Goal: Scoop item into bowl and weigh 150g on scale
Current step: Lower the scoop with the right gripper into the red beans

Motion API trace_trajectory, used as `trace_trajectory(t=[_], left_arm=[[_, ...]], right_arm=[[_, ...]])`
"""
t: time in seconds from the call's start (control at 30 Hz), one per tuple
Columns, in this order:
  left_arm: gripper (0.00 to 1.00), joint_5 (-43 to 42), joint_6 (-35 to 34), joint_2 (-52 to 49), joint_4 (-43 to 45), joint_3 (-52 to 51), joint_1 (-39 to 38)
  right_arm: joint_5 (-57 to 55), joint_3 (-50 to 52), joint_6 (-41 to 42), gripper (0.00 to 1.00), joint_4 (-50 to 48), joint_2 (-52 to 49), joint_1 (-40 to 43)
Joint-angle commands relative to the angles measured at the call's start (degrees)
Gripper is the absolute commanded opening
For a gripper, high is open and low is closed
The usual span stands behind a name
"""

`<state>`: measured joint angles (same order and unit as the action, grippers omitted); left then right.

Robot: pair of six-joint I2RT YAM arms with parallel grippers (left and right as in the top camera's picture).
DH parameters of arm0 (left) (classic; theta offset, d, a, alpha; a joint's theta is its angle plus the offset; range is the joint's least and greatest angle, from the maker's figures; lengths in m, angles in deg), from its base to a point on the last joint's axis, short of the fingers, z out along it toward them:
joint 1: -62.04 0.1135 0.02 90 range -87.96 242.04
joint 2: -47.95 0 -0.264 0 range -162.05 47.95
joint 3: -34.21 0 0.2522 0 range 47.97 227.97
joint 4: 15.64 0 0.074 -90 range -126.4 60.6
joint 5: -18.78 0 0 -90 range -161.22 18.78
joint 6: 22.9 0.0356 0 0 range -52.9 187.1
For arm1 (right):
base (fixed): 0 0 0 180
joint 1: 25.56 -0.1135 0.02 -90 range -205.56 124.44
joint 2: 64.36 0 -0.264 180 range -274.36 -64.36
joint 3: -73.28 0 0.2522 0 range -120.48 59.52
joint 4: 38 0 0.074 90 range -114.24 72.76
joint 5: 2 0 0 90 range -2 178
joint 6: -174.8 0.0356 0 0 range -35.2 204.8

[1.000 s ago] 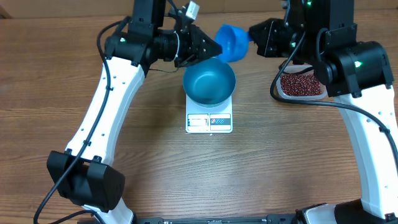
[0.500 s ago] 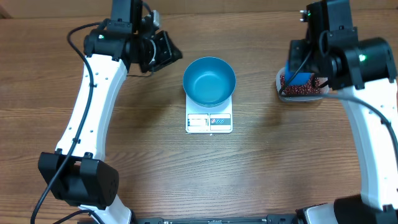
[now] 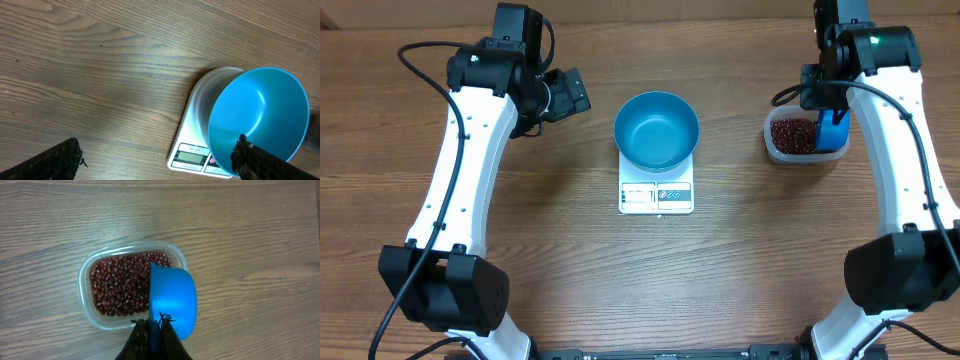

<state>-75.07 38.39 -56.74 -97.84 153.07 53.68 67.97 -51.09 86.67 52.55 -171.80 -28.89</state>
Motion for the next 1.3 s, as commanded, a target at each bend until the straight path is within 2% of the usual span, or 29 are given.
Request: trace_trajectory(t=[0.0, 0.37, 0.7, 1.0, 1.27], left_arm=[[1.00, 2.0, 0.4, 1.2, -0.2, 1.1, 0.1], [1.00, 2.0, 0.4, 1.2, -0.2, 1.1, 0.1], [1.00, 2.0, 0.4, 1.2, -0.2, 1.1, 0.1], [1.00, 2.0, 0.4, 1.2, -0.2, 1.1, 0.1], [1.00, 2.0, 0.4, 1.2, -0.2, 1.1, 0.1]], right_arm=[[0.0, -0.7, -3.6, 0.04, -0.7, 0.0, 0.9], [3.6, -0.3, -8.0, 0.04, -2.1, -1.5, 1.0], [4.5, -0.3, -8.0, 0.04, -2.1, -6.6, 3.1], [11.5, -0.3, -7.9, 0.04, -2.8, -11.0, 5.7], [12.4, -0.3, -7.9, 0.04, -3.5, -12.5, 5.9]])
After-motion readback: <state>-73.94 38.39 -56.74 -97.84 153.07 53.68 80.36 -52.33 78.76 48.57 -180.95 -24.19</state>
